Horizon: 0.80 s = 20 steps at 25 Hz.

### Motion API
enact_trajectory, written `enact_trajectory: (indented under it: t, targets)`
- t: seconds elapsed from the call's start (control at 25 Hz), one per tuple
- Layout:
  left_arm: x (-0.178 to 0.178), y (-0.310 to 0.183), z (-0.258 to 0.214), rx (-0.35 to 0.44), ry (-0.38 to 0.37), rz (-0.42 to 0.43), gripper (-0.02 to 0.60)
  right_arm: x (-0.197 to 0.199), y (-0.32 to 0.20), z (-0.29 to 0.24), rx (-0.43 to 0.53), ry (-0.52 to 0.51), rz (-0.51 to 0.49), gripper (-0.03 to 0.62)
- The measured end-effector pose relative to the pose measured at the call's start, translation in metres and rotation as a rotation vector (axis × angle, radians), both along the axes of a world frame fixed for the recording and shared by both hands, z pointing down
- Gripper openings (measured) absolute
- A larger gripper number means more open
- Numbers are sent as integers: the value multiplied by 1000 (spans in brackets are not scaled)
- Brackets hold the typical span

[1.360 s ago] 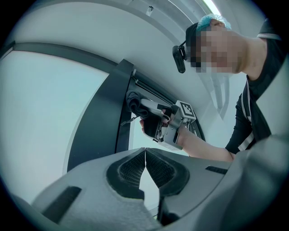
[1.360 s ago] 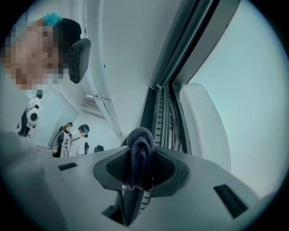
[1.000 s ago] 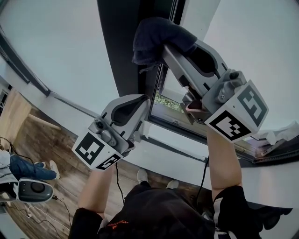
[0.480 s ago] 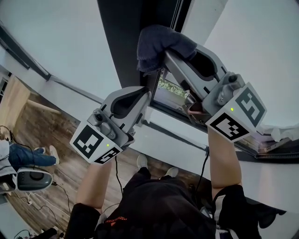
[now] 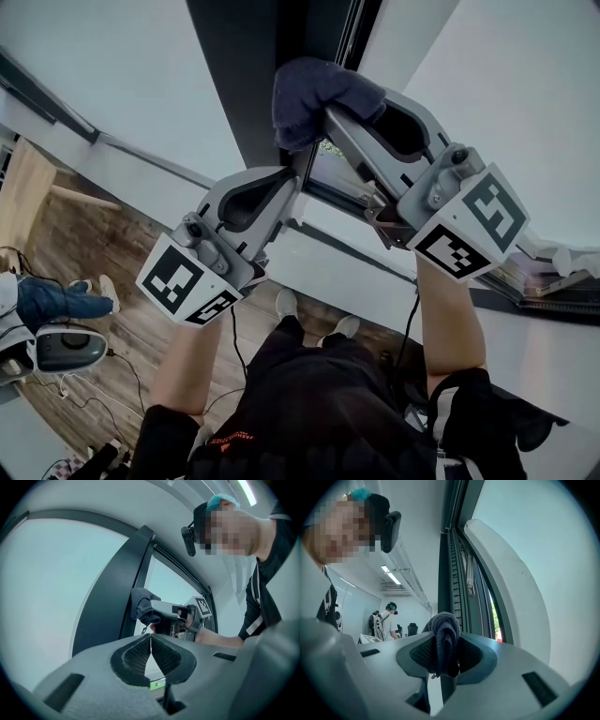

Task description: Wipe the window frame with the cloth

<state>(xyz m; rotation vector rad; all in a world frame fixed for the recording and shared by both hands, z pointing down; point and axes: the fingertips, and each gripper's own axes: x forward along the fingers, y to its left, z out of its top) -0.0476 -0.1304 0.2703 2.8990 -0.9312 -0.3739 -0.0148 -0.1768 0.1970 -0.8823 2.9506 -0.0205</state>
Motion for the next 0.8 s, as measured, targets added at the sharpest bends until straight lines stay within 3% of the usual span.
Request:
enact_trajectory:
  t: [0.8]
  targets:
    - [-11,2,68,-147,-17,-22,20,0,-8,145,-279,16,23,106]
